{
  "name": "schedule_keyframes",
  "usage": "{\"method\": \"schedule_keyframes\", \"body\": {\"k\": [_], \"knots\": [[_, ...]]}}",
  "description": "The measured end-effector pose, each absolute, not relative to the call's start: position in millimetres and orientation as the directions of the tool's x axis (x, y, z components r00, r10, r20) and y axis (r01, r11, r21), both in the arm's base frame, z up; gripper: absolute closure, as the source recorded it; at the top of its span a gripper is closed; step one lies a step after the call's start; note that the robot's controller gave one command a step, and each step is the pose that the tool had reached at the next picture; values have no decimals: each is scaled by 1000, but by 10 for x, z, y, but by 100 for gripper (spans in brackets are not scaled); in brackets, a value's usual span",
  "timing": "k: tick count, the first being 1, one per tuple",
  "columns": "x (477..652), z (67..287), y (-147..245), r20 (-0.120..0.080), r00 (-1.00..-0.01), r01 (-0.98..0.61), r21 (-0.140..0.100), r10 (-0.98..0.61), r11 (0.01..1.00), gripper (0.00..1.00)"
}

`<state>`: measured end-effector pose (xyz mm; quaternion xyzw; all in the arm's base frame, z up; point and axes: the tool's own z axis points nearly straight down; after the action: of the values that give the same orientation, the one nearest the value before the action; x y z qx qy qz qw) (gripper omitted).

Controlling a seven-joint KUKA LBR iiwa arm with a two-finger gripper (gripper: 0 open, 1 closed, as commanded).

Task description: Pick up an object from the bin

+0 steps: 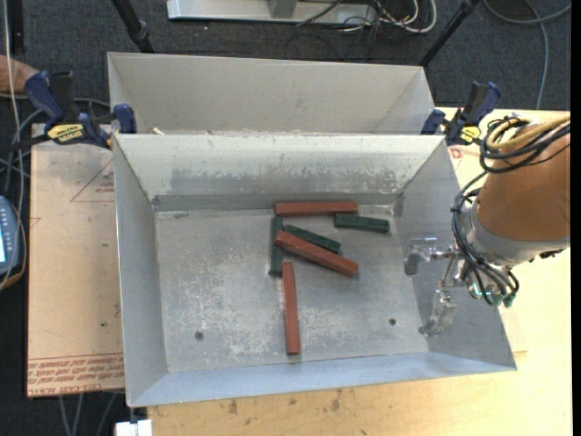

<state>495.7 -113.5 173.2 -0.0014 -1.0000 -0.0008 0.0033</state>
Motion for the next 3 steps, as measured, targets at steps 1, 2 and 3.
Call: {"method": "schedule_keyframes", "body": {"k": [1,2,3], "knots": [[5899,1855,-274,-10,-1000,21,4,21,1000,0],[6240,653,-358,1,-997,-81,1,-81,997,0],[6247,701,-357,-2,-997,-83,0,-83,997,100]]}}
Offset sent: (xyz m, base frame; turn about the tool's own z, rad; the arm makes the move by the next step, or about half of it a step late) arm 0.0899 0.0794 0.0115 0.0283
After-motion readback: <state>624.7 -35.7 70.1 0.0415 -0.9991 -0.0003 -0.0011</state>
